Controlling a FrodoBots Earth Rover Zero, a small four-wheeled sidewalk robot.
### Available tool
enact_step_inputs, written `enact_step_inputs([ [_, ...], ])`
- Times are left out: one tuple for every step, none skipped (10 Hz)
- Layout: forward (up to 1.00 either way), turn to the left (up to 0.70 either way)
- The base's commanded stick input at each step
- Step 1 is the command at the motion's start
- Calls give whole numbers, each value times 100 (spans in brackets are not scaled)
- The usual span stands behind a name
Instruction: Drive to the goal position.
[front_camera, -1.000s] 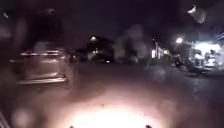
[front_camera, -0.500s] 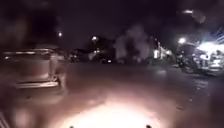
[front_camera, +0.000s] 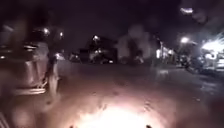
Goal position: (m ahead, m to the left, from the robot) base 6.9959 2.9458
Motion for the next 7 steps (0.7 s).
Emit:
enact_step_inputs([
  [70, 5],
  [70, 20],
  [70, 29],
  [70, 35],
  [70, 27],
  [70, 14],
  [70, 2],
])
